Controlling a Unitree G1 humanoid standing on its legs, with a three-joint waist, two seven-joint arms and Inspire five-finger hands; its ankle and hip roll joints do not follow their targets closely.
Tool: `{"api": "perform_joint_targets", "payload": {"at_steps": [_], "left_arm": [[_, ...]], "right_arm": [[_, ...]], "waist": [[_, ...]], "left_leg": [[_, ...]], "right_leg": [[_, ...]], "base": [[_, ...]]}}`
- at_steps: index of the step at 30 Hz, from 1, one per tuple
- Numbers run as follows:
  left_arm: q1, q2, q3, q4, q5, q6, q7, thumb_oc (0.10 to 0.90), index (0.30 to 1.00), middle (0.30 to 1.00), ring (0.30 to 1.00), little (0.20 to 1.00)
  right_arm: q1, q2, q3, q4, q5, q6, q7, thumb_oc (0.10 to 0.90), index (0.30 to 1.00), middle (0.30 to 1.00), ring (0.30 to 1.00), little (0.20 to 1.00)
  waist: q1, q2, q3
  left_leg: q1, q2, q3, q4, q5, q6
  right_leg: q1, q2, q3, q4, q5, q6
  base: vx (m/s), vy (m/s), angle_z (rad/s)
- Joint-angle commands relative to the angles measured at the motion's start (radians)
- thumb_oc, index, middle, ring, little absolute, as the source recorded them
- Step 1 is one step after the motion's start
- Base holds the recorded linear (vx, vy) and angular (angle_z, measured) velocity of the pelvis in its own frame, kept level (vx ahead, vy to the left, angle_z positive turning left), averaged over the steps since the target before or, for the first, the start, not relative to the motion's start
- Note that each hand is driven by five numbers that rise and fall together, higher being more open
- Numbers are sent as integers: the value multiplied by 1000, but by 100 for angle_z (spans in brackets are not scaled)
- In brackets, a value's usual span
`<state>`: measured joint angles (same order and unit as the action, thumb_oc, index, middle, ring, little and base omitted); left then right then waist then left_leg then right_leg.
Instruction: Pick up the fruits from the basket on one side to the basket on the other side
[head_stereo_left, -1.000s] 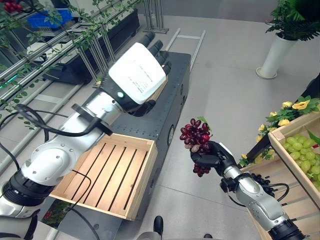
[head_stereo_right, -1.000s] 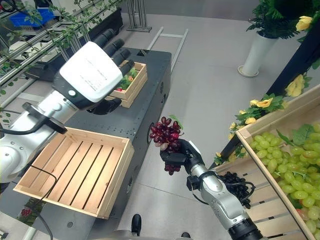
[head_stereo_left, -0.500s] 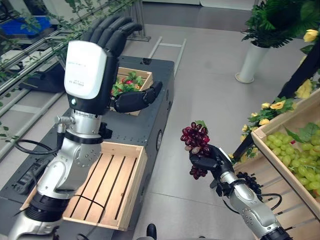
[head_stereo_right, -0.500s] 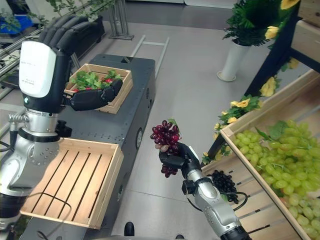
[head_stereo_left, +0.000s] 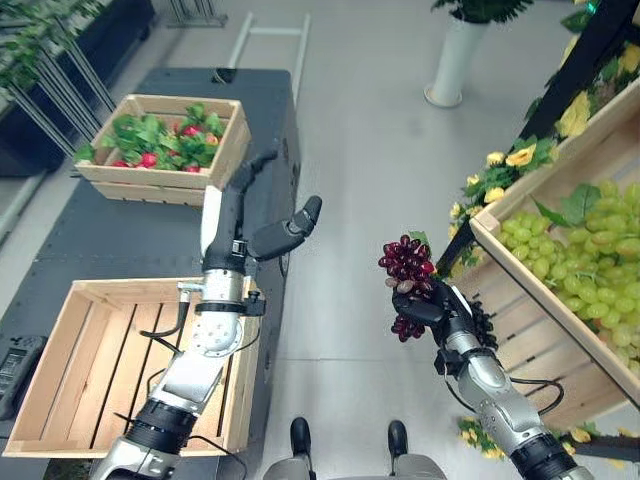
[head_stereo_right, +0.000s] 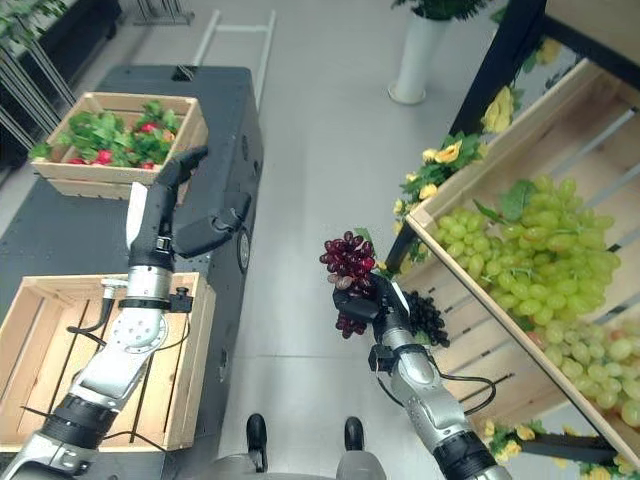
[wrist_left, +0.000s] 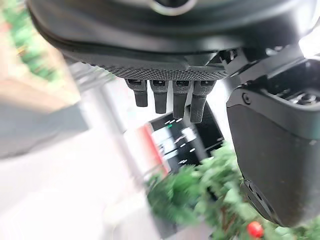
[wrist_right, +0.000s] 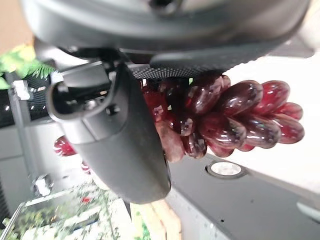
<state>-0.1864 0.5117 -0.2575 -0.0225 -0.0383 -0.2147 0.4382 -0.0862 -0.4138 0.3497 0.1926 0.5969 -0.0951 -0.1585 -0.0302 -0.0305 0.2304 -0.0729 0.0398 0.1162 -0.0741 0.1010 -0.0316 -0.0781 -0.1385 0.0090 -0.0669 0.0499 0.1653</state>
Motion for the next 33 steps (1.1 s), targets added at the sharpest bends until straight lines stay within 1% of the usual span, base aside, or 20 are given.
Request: {"api": "perform_joint_targets", "payload": {"at_steps": [1, 2, 4, 6, 7, 8, 9, 10, 11, 12, 15, 17, 19, 20, 21, 22, 24, 28, 30, 33], "left_arm": [[-62, -44, 64, -41, -18, -144, 51, 800, 900, 900, 900, 900], [-38, -53, 64, -45, -18, -136, 49, 800, 900, 900, 900, 900], [-13, -59, 61, -44, -43, -130, 30, 800, 900, 900, 900, 900], [22, -62, 57, -35, -68, -154, -5, 800, 900, 900, 900, 900], [23, -61, 58, -35, -68, -154, -7, 800, 900, 900, 900, 900], [26, -61, 64, -32, -96, -156, -31, 800, 900, 900, 900, 900], [27, -62, 67, -29, -102, -158, -54, 800, 900, 900, 900, 900], [26, -60, 67, -25, -86, -163, -67, 800, 900, 900, 900, 900], [21, -55, 66, -19, -88, -166, -83, 800, 900, 900, 900, 900], [23, -47, 74, -12, -115, -158, -101, 800, 900, 900, 900, 900], [19, -40, 81, 14, -121, -160, -84, 800, 900, 900, 900, 900], [19, -43, 73, 15, -128, -155, -83, 800, 900, 900, 900, 900], [21, -45, 67, 16, -128, -160, -86, 800, 900, 900, 900, 900], [18, -52, 59, 17, -125, -165, -78, 800, 900, 900, 900, 900], [10, -56, 48, 17, -128, -166, -72, 800, 900, 900, 900, 900], [0, -60, 35, 26, -128, -170, -55, 800, 900, 900, 900, 900], [-18, -70, 23, 36, -138, -174, -40, 800, 900, 900, 900, 900], [-48, -92, 6, 31, -150, -180, -7, 800, 900, 900, 900, 900], [-61, -100, 6, 31, -169, -201, 2, 800, 900, 900, 900, 900], [-108, -105, -3, 43, -184, -233, 16, 800, 900, 900, 900, 900]], "right_arm": [[-98, -4, -63, -135, 5, -146, 136, 400, 300, 300, 300, 300], [-89, -5, -64, -138, 7, -142, 165, 400, 300, 300, 300, 300], [-70, -6, -70, -155, 20, -135, 192, 400, 300, 300, 300, 300], [-46, -1, -76, -180, 32, -128, 221, 400, 300, 300, 300, 300], [-46, 0, -76, -182, 35, -126, 224, 400, 300, 300, 300, 300], [-49, 3, -78, -192, 57, -118, 241, 400, 300, 300, 300, 300], [-52, 5, -78, -198, 67, -116, 244, 400, 300, 300, 300, 300], [-60, 11, -81, -195, 72, -117, 255, 400, 300, 300, 300, 300], [-73, 14, -84, -193, 79, -112, 263, 400, 300, 300, 300, 300], [-88, 20, -89, -172, 93, -105, 283, 400, 300, 300, 300, 300], [-103, 27, -80, -170, 100, -89, 324, 400, 300, 300, 300, 300], [-106, 32, -67, -173, 105, -90, 325, 400, 300, 300, 300, 300], [-105, 34, -64, -170, 105, -94, 335, 400, 300, 300, 300, 300], [-106, 33, -62, -161, 103, -104, 349, 400, 300, 300, 300, 300], [-110, 39, -55, -153, 95, -109, 358, 400, 300, 300, 300, 300], [-119, 42, -51, -145, 94, -105, 368, 400, 300, 300, 300, 300], [-139, 38, -49, -140, 98, -96, 365, 400, 300, 300, 300, 300], [-157, 49, -59, -137, 93, -92, 355, 400, 300, 300, 300, 300], [-172, 52, -64, -133, 80, -106, 345, 400, 300, 300, 300, 300], [-235, 55, -64, -118, 61, -115, 323, 400, 300, 300, 300, 300]], "waist": [[11, 22, 7], [15, 24, -1], [18, 26, -12], [20, 24, -27], [21, 24, -27], [22, 22, -25], [24, 19, -23], [29, 15, -21], [34, 13, -20], [48, 10, -19], [69, 11, -28], [84, 14, -43], [91, 17, -51], [100, 14, -57], [103, 9, -58], [101, 5, -60], [96, 3, -56], [88, 1, -34], [87, 2, -13], [84, 8, 37]], "left_leg": [[3, -118, -146, 160, -161, 29], [21, -122, -155, 139, -158, 32], [40, -124, -153, 114, -151, 35], [68, -130, -140, 84, -148, 41], [71, -130, -137, 80, -148, 42], [80, -128, -122, 69, -148, 45], [85, -127, -111, 65, -151, 46], [92, -125, -91, 61, -157, 48], [99, -121, -72, 57, -160, 49], [104, -113, -32, 61, -167, 51], [99, -99, 24, 62, -166, 61], [90, -88, 36, 64, -158, 66], [84, -79, 38, 64, -151, 65], [76, -71, 40, 65, -147, 58], [73, -65, 35, 59, -141, 51], [75, -57, 30, 51, -133, 44], [72, -44, 25, 52, -125, 32], [69, -23, 10, 34, -107, 6], [56, -18, 4, 33, -103, -4], [19, -16, -4, 40, -93, -13]], "right_leg": [[20, 106, 24, 40, 2, -83], [32, 104, 31, 31, 2, -81], [44, 95, 34, 22, 7, -72], [37, 51, 39, 6, 45, -33], [34, 46, 39, 5, 51, -28], [12, 18, 35, 0, 81, -5], [-1, 0, 28, -6, 102, 10], [-20, -27, 5, -15, 128, 29], [-32, -40, -20, -7, 139, 39], [-59, -67, -77, 55, 159, 43], [-63, -91, -167, 167, 137, 44], [-48, -96, -199, 218, 92, 33], [-29, -94, -213, 219, 59, 24], [5, -87, -230, 162, 38, 17], [25, -79, -235, 126, 31, 14], [41, -63, -231, 103, 20, 9], [43, -43, -228, 100, 4, 0], [55, -1, -241, 82, -15, -26], [46, 11, -250, 80, -20, -35], [10, 27, -255, 98, -28, -50]], "base": [[172, 362, -73], [140, 306, -73], [86, 234, -68], [63, 298, -28], [0, 213, -5], [-23, 128, -2], [-41, 145, -5], [-49, 92, -13], [-71, 60, -19], [-86, 30, -25], [-93, -13, -60], [-98, -92, -85], [-84, -182, -42], [-109, -280, -22], [-110, -329, -10], [-91, -292, -8], [-89, -196, 1], [-112, -169, -9], [-174, -119, 6], [-223, -58, -4]]}}
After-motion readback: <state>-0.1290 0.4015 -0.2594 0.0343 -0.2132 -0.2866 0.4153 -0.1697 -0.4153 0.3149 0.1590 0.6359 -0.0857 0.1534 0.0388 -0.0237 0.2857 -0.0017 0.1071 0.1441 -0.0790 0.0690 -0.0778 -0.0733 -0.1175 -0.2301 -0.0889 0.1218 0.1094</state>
